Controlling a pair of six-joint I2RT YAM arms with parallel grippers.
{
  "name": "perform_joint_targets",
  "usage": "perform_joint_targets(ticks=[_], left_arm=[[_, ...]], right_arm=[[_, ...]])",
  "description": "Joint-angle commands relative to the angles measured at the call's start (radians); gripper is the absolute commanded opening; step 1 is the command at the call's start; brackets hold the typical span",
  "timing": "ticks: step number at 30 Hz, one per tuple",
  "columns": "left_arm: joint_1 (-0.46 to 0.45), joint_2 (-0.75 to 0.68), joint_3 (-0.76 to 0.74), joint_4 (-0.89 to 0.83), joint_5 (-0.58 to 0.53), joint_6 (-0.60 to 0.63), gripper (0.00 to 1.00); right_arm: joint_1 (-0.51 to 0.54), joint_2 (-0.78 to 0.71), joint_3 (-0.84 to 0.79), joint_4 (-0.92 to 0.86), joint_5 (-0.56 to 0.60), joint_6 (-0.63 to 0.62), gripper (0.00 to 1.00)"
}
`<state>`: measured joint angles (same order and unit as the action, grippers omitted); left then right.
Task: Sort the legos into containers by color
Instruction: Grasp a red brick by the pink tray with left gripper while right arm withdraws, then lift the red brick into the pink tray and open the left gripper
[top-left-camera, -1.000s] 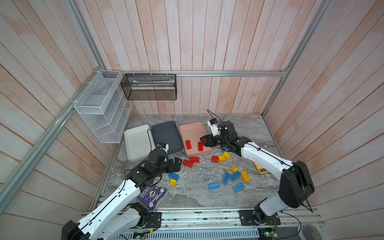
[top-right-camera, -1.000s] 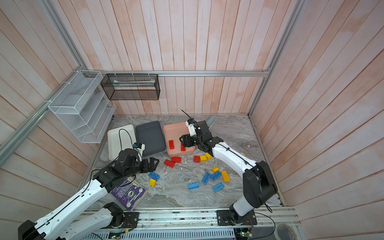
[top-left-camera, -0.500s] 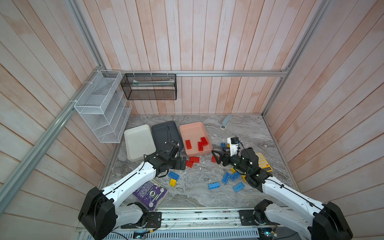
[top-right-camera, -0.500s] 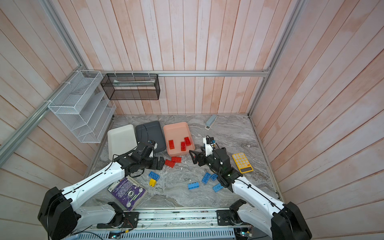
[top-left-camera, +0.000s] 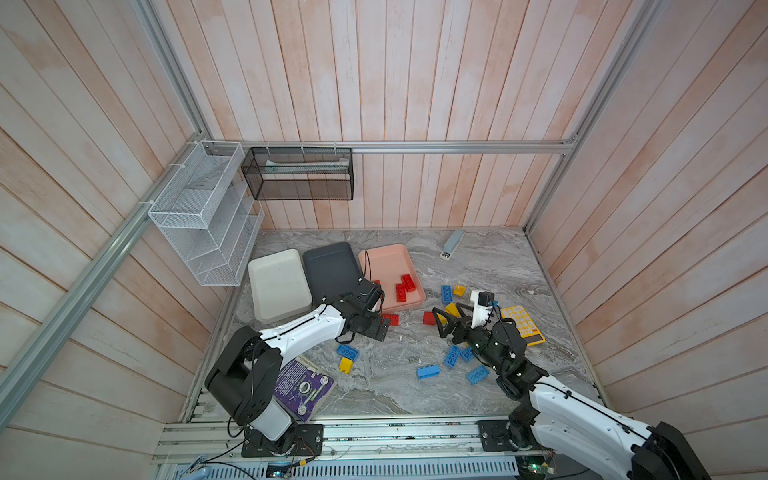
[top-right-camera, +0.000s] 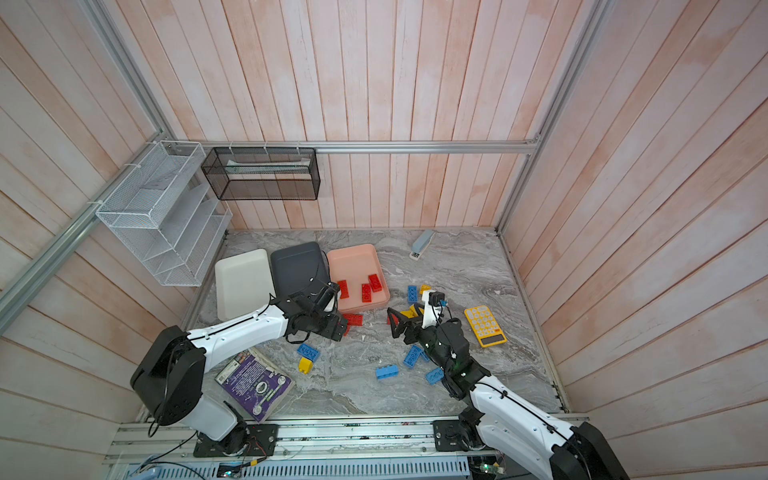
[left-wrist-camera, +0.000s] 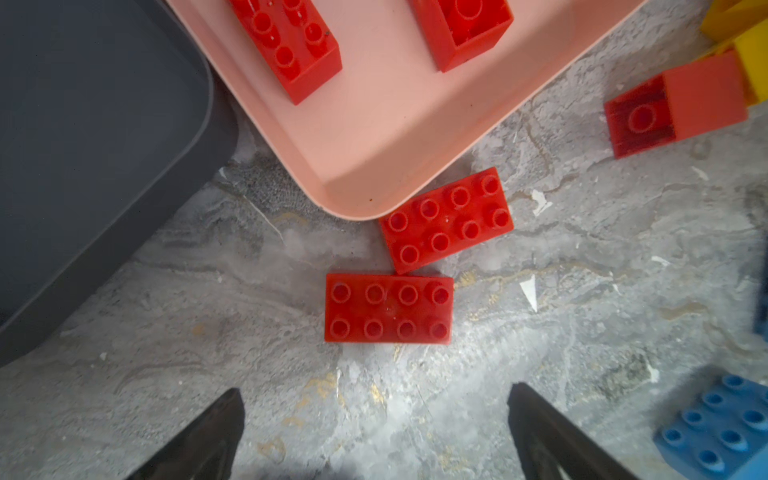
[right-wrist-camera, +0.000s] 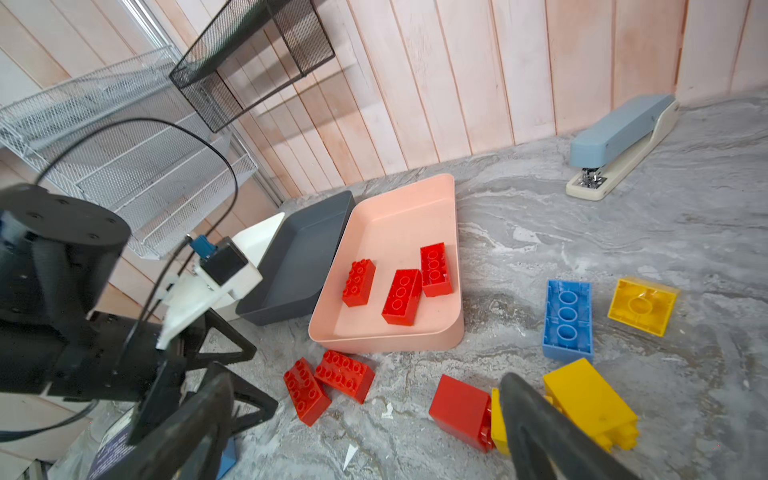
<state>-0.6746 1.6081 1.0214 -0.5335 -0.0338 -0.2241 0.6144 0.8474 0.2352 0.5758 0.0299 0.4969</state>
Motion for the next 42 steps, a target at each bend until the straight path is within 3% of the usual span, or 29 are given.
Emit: perform_joint_targets(ticks=[1, 18, 31, 42], left_arm=[[-0.006, 0.046, 0.034, 0.039, 0.009, 0.049, 1.00], [-0.022, 0.177, 0.068, 0.085, -0.045, 0.091, 0.96], [-0.022, 0.224, 0.072, 0.104, -0.061, 0.094, 0.71], [-0.037, 0.159, 0.048, 0.097, -0.084, 0.072, 0.65]], right_arm=[[0.011, -0.039, -0.023, 0.015, 0.082, 0.012, 1.00], [0.011, -0.051, -0.030, 0.007, 0.110, 0.020, 0.98], [0.011, -0.034, -0.029, 0.006, 0.112, 0.028, 0.99], [0.010, -0.025, -0.018, -0.006, 0.111, 0.029, 0.99]])
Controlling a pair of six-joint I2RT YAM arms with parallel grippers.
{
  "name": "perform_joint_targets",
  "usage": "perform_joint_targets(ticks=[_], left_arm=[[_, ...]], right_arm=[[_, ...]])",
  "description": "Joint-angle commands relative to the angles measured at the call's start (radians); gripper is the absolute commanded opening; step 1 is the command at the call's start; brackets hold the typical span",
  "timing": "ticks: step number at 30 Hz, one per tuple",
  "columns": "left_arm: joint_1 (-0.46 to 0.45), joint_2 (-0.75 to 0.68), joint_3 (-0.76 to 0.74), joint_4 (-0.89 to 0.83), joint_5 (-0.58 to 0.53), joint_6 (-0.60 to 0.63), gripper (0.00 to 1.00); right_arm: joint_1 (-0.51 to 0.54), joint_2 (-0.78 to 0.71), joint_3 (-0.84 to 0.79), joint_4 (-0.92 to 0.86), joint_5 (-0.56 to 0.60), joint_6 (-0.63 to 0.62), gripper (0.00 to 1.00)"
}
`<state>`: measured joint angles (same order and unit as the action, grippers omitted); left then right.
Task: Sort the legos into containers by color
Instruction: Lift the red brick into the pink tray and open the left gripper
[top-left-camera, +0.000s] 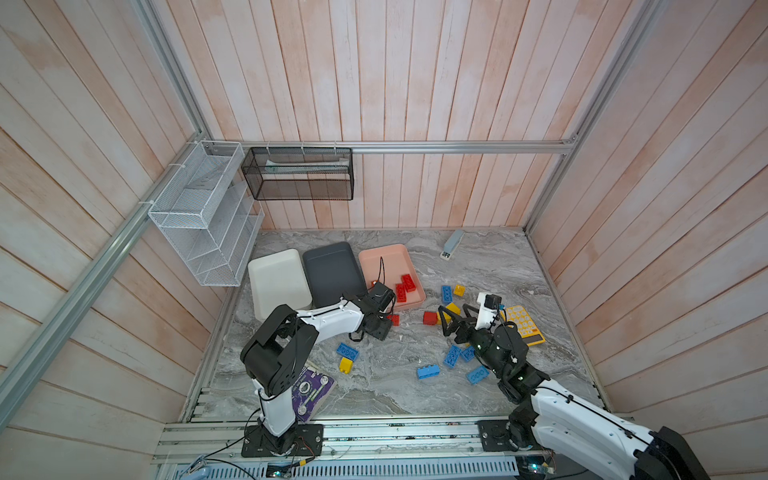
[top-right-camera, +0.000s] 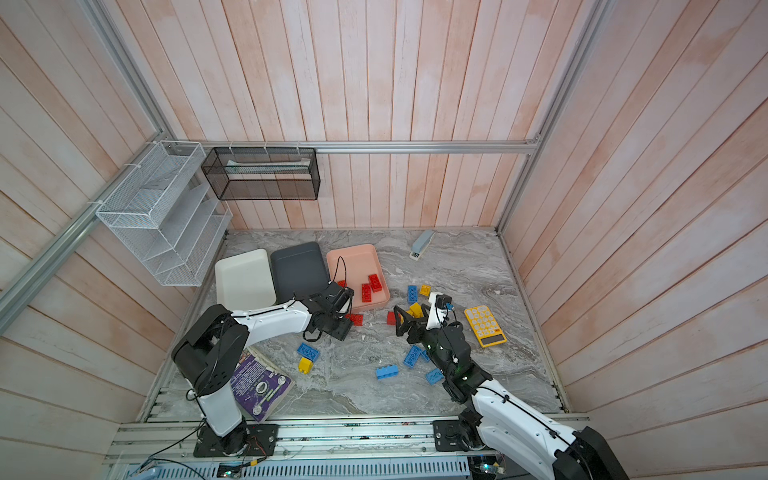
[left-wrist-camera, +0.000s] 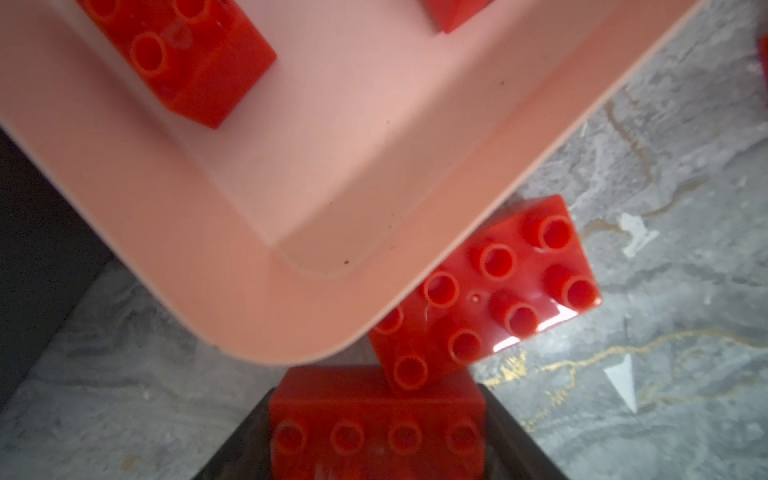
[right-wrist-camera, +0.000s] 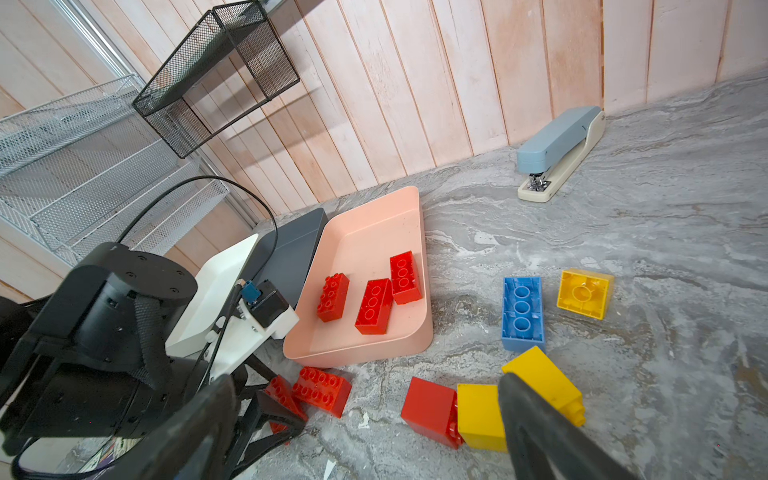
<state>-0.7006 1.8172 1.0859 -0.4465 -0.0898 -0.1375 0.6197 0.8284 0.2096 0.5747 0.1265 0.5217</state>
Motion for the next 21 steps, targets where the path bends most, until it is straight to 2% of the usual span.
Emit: perform_joint_targets(ticks=[1, 11, 16, 21], left_arm=[[-0.015, -0.062, -0.023, 0.015, -0.030, -0.025, 0.64], [-0.037, -0.256, -0.081, -0.043, -0.033, -0.082, 0.64], [-0.037, -0.323, -0.027, -0.109, -0.034, -0.071, 0.65], [-0.034, -0.311, 0.077, -0.164, -0.059, -0.034, 0.65]], right_arm=[[0.005, -0.009, 0.005, -0.003, 0.016, 0.004, 0.99], [0.005, -0.004, -0.001, 0.008, 0.019, 0.009, 0.98], [0.005, 0.009, 0.003, 0.008, 0.013, 0.012, 0.98], [0.005, -0.011, -0.001, 0.001, 0.021, 0.011, 0.98]])
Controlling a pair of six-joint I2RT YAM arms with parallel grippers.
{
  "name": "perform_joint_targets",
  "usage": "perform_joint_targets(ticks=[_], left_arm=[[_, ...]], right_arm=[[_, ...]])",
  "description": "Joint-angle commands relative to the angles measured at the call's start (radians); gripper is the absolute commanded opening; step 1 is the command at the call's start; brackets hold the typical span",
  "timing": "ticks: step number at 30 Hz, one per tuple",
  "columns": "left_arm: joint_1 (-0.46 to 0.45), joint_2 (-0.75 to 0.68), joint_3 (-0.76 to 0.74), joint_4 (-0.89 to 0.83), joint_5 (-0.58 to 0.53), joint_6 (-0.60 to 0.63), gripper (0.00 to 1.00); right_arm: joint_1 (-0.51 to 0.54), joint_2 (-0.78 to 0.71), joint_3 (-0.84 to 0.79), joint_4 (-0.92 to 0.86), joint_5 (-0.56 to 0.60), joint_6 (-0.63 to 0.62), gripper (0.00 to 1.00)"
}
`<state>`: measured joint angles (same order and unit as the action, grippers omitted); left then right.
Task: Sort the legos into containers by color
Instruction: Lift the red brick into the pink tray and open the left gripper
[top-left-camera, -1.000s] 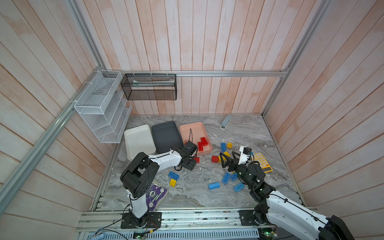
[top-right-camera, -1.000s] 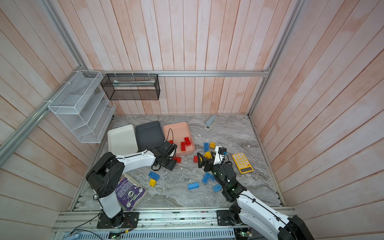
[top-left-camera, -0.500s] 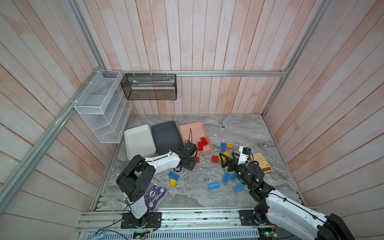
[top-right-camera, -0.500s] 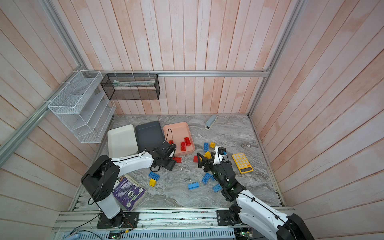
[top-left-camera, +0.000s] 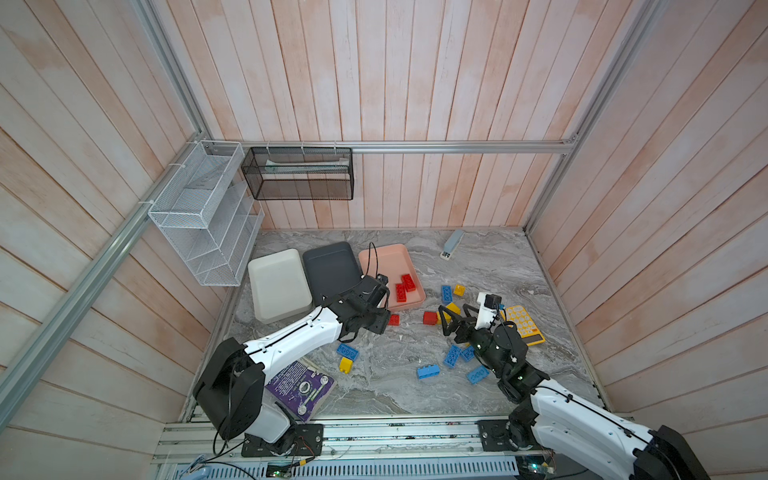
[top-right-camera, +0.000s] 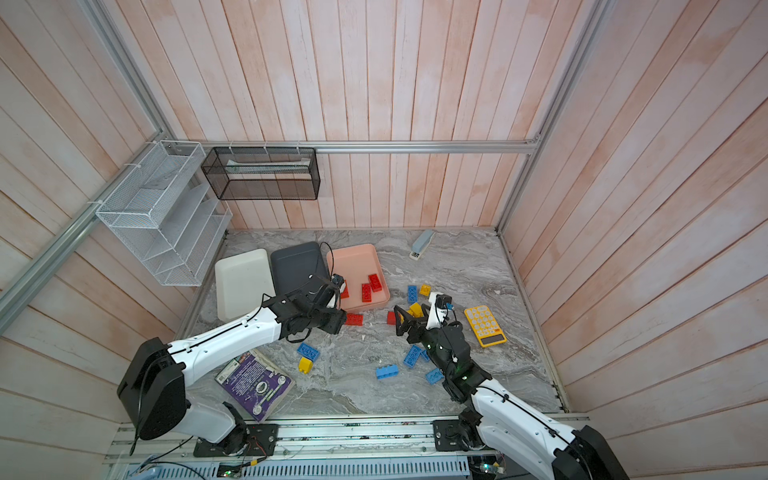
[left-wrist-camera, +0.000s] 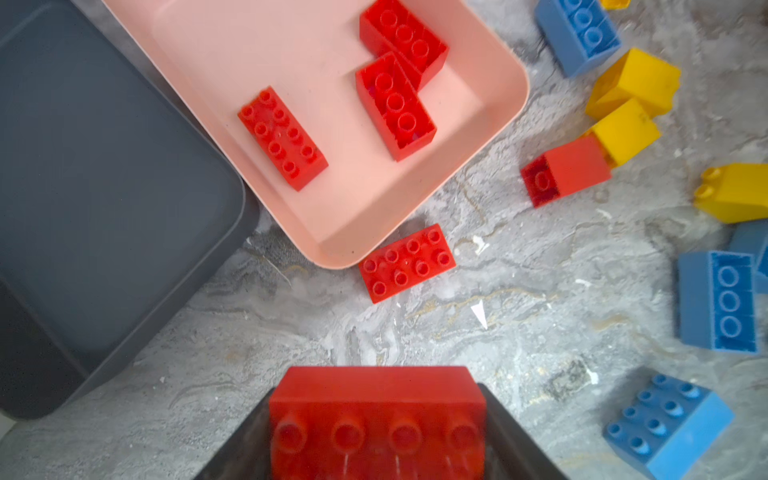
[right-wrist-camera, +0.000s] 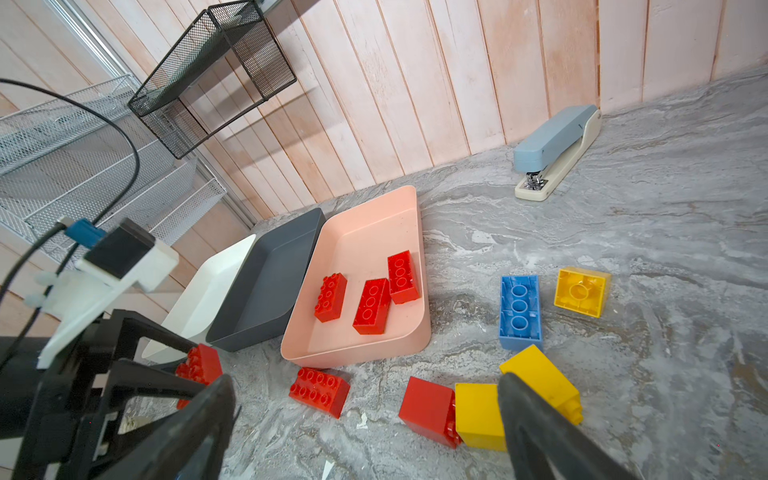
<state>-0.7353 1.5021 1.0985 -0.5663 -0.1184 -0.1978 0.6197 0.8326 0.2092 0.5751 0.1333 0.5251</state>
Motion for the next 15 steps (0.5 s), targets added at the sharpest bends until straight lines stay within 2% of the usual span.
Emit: perform_joint_targets(ticks=[1, 9, 15], left_arm=[[0.003, 0.019, 0.091, -0.055, -0.035, 0.036, 0.65], [0.020, 0.187, 0.313, -0.087, -0.027, 0.101, 0.65], [0.055, 0.317, 0.402, -0.060, 0.019, 0.115, 0.65]], right_arm=[[0.005, -0.019, 0.001, -0.004, 0.018, 0.007, 0.98], [0.005, -0.075, -0.002, -0.031, 0.034, 0.008, 0.98], [0.005, -0.047, 0.008, -0.035, 0.029, 0.016, 0.98]])
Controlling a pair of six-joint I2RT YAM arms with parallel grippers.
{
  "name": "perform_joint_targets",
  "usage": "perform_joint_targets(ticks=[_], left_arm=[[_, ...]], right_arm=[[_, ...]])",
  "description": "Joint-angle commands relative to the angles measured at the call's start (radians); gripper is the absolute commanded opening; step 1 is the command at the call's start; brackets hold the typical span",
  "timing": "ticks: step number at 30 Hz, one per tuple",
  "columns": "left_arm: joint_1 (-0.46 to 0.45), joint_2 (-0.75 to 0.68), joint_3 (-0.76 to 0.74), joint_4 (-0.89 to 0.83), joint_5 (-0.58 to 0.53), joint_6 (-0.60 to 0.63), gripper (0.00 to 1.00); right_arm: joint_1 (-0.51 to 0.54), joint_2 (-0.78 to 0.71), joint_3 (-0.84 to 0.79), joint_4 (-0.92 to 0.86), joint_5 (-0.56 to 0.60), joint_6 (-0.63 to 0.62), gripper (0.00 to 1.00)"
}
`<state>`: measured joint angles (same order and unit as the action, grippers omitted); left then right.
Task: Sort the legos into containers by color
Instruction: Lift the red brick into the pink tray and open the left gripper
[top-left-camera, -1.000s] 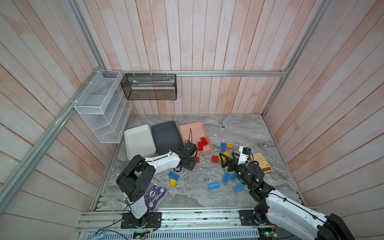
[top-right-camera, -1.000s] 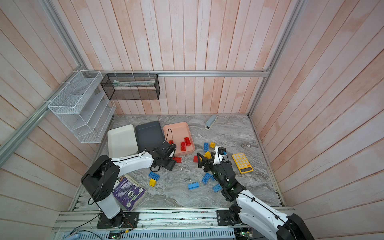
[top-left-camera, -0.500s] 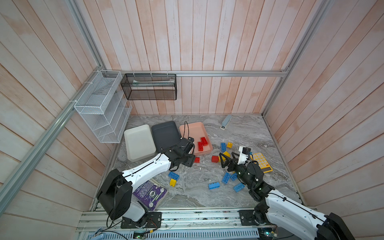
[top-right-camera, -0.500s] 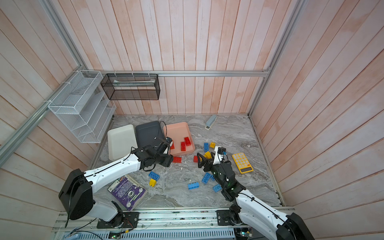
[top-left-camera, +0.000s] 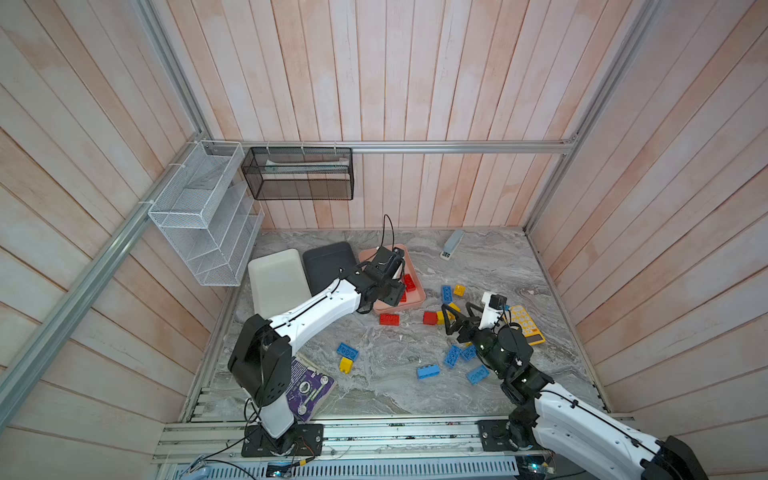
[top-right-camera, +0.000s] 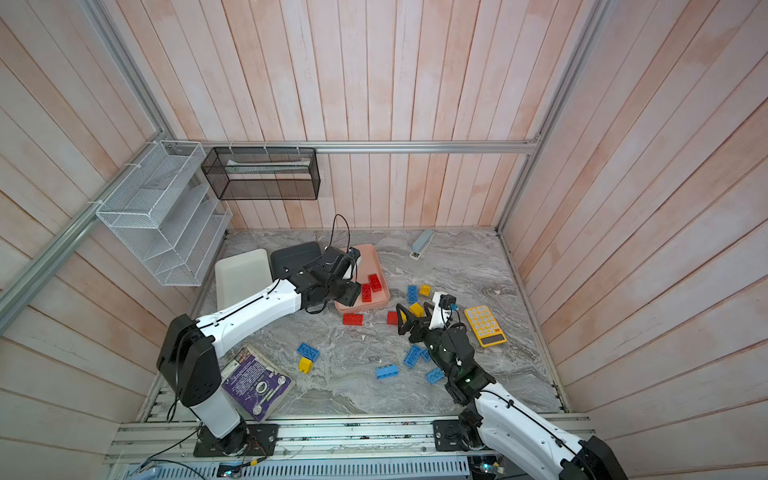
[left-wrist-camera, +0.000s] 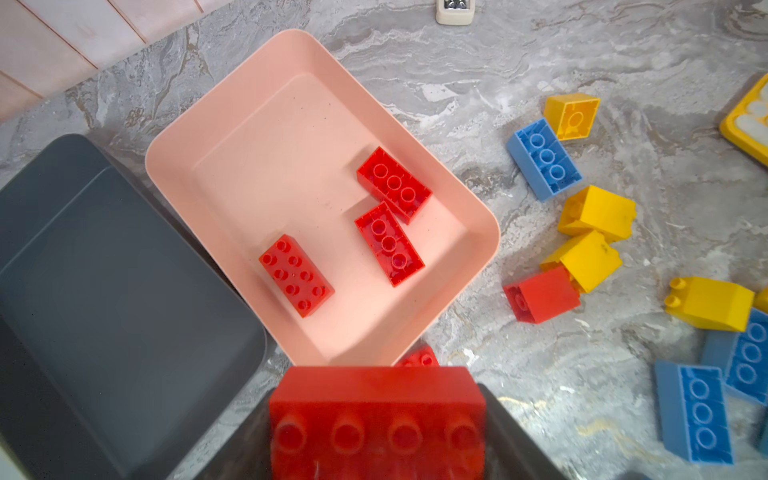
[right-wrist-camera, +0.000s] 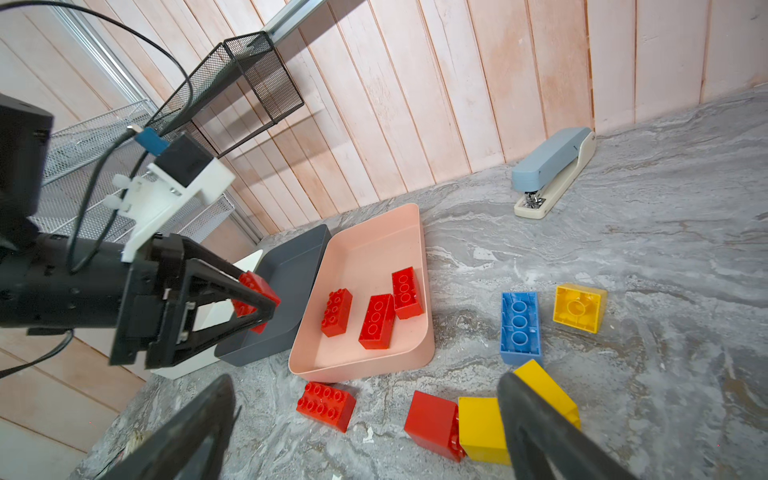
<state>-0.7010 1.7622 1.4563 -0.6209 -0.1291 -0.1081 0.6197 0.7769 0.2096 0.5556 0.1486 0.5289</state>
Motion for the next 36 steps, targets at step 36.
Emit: perform_joint_targets(ticks=[36], left_arm=[[0.148, 0.101, 0.148, 0.051, 0.145, -0.015, 0.93]], right_arm=[[0.004, 0.136, 0.171, -0.225, 0.122, -0.029, 0.96]])
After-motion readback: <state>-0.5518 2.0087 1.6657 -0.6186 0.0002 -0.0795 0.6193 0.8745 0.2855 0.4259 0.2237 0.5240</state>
